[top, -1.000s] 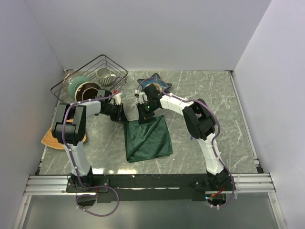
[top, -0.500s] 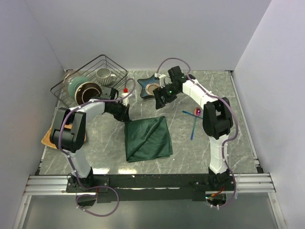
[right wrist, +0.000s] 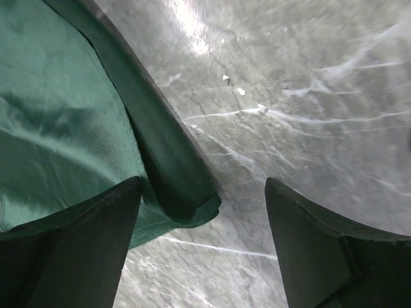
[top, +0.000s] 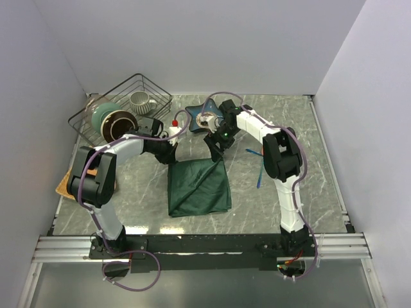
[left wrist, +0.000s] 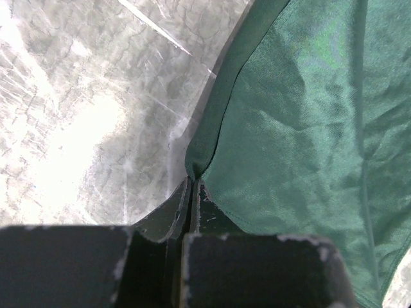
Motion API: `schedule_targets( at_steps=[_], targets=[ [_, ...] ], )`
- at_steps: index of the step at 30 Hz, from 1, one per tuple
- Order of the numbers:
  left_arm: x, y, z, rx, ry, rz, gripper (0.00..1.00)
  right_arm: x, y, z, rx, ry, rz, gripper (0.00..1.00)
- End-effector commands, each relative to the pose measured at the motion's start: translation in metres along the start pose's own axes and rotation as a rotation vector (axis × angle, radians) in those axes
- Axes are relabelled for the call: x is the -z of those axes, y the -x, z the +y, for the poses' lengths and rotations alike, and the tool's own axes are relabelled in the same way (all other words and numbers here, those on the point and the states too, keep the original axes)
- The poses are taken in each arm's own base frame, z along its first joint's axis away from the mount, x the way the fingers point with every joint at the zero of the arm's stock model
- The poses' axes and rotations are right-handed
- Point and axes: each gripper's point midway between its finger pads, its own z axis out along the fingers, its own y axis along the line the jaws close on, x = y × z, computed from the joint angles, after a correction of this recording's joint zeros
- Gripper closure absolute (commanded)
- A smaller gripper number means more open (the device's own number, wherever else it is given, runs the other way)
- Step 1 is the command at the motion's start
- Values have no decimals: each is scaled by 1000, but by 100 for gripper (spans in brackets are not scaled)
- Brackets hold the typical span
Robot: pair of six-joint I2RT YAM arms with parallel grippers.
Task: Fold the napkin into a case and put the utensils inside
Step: Pick up the upper triangle-folded napkin from the center of the board.
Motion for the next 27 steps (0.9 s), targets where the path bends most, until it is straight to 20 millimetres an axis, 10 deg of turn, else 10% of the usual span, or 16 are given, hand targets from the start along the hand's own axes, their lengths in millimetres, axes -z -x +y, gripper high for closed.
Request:
schedule_targets(
  at_steps=[1, 23, 27],
  targets=[
    [9, 13, 2, -76, 23, -51, 99, -3, -4, 3, 19, 50, 23, 19],
    [7, 14, 6, -33, 24, -67, 99, -3, -23, 23, -135, 291, 76, 65],
    [8, 16, 7, -25, 21, -71, 99, 3, -21, 22, -152, 302, 58, 94]
  ],
)
